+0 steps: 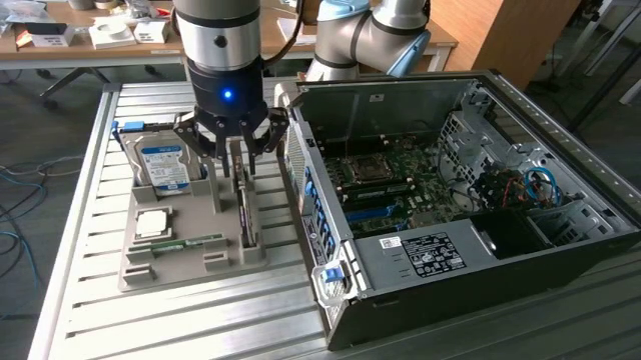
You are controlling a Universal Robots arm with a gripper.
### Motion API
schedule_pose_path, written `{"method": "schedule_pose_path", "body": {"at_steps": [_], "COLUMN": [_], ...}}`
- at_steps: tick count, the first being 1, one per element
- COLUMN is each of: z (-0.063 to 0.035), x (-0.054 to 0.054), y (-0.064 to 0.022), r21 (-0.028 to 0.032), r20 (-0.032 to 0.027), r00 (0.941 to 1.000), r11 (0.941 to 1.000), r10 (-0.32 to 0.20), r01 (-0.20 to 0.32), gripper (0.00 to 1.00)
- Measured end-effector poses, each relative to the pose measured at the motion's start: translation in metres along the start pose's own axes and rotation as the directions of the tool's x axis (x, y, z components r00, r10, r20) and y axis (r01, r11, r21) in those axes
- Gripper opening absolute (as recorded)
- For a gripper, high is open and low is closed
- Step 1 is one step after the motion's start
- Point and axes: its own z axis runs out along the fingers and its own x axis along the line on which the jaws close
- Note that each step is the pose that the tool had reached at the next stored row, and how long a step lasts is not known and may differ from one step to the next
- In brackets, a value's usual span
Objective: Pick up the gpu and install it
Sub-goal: 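Pick up the gpu and move the gpu toward the slot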
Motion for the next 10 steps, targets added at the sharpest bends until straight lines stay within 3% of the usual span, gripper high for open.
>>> {"method": "schedule_pose_path", "body": {"at_steps": [10], "z": [0.0061], "x": [0.0001], "y": [-0.0003], "r21": [0.0], "r20": [0.0], "r00": [1.0], "r11": [1.0], "r10": [0.0], "r01": [0.0], "gripper": [0.42]}}
